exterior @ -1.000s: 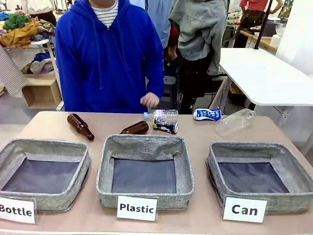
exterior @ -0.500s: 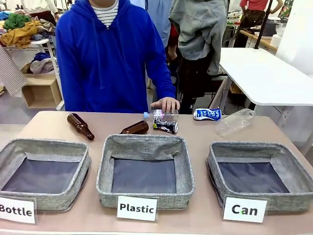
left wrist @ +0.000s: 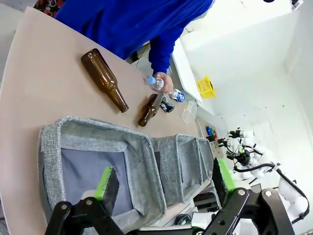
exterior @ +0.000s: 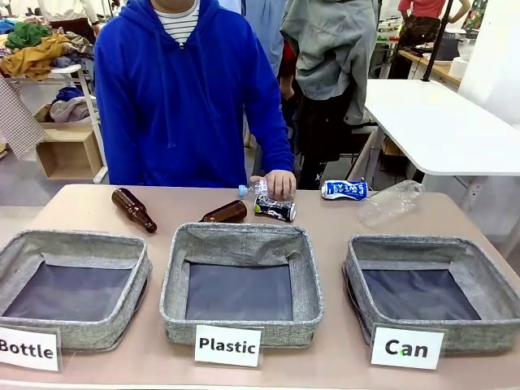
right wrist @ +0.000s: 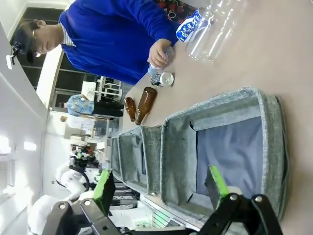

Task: Sort the can waste into the basket.
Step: Pick up the can waste from the table and place it in the right Fabric basket.

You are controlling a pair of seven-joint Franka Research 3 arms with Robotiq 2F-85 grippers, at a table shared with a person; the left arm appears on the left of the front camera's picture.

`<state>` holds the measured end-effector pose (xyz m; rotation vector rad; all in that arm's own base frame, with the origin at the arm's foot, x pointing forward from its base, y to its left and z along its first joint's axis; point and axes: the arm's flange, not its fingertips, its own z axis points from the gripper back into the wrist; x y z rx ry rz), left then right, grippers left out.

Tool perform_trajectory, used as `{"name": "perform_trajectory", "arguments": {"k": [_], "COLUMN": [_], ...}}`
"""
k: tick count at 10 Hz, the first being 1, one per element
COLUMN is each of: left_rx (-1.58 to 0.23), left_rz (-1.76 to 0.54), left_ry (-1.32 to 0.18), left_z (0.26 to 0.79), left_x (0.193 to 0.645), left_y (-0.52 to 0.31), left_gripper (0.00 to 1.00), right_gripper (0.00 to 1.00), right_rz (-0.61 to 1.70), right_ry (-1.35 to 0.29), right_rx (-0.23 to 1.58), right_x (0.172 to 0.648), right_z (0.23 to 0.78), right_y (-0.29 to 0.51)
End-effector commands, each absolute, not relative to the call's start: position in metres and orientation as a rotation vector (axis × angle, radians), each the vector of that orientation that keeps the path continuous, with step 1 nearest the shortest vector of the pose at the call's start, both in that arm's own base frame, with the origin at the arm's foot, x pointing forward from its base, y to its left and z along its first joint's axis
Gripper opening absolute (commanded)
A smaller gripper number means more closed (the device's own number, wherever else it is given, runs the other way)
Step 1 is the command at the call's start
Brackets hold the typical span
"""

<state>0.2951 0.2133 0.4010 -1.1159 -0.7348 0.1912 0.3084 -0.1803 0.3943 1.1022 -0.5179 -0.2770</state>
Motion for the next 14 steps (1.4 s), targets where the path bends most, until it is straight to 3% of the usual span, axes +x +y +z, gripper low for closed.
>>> {"name": "perform_trajectory", "arguments": {"k": [1, 4, 7, 8, 10, 12, 14], "left_rx": [-1.127, -1.127, -1.127, -1.127, -1.127, -1.127, -1.127], "left_rz": [0.172, 0.172, 0.172, 0.172, 0.172, 0.172, 0.172], "left_ry": [-0.766, -0.766, -0.766, -0.766, -0.766, -0.766, -0.766], "left_z": [0.399, 0.399, 0.399, 0.399, 0.399, 0.399, 0.399], "left_x": [0.298, 0.298, 0.298, 0.298, 0.298, 0.298, 0.298], "left_y": [0.214, 0.214, 0.214, 0.214, 0.214, 0.214, 0.214], "left_gripper": [1.00, 1.00, 1.00, 1.00, 1.00, 1.00, 1.00], "right_gripper": [1.00, 1.00, 1.00, 1.00, 1.00, 1.00, 1.00], "right_rz": [-0.132, 0.101, 0.283, 0.357, 0.327, 0.158, -0.087], "right_ry": [-0.605, -0.662, -0.674, -0.642, -0.577, -0.598, -0.585], "right_rx": [0.890, 0.605, 0.394, 0.402, 0.612, 0.697, 0.810], "right_x": [0.323, 0.374, 0.413, 0.402, 0.350, 0.285, 0.251], "right_z": [0.443, 0.507, 0.517, 0.521, 0.539, 0.502, 0.442], "right_y": [-0.118, 0.009, 0.131, 0.126, -0.017, -0.137, -0.220]}}
